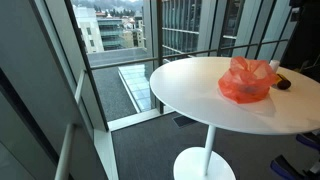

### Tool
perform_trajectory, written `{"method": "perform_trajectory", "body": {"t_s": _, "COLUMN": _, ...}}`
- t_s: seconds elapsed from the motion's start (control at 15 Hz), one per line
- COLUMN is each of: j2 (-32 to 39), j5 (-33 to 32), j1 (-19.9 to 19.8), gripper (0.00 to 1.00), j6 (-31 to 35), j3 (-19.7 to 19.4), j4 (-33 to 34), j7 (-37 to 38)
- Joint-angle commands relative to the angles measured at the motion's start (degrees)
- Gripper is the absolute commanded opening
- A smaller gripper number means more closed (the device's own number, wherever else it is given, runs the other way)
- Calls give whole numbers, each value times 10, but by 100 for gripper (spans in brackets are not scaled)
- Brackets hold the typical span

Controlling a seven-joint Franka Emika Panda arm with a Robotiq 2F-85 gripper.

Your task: Remove the white and blue container from the plastic bag and put it on the table

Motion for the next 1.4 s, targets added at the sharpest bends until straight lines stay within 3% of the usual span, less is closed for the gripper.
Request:
{"method": "perform_trajectory", "body": {"t_s": 0.0, "j2": 0, "j5": -1, "j1": 5, "gripper": 100, "j6": -1, "j3": -4, "j4": 1, "j7": 1}}
{"method": "perform_trajectory", "body": {"t_s": 0.47, "j2": 11, "j5": 5, "j1": 6, "gripper": 100, "j6": 28, "j3": -4, "j4": -9, "j7": 3}}
{"method": "perform_trajectory", "body": {"t_s": 1.0, "j2": 89, "j5": 22, "j1": 6, "gripper": 100, "j6": 180, "j3": -7, "j4": -34, "j7": 8}}
{"method": "perform_trajectory", "body": {"t_s": 1.33, "j2": 156, "j5": 55, "j1": 3, "gripper": 100, "j6": 238, "j3": -15, "j4": -20, "j7": -7}}
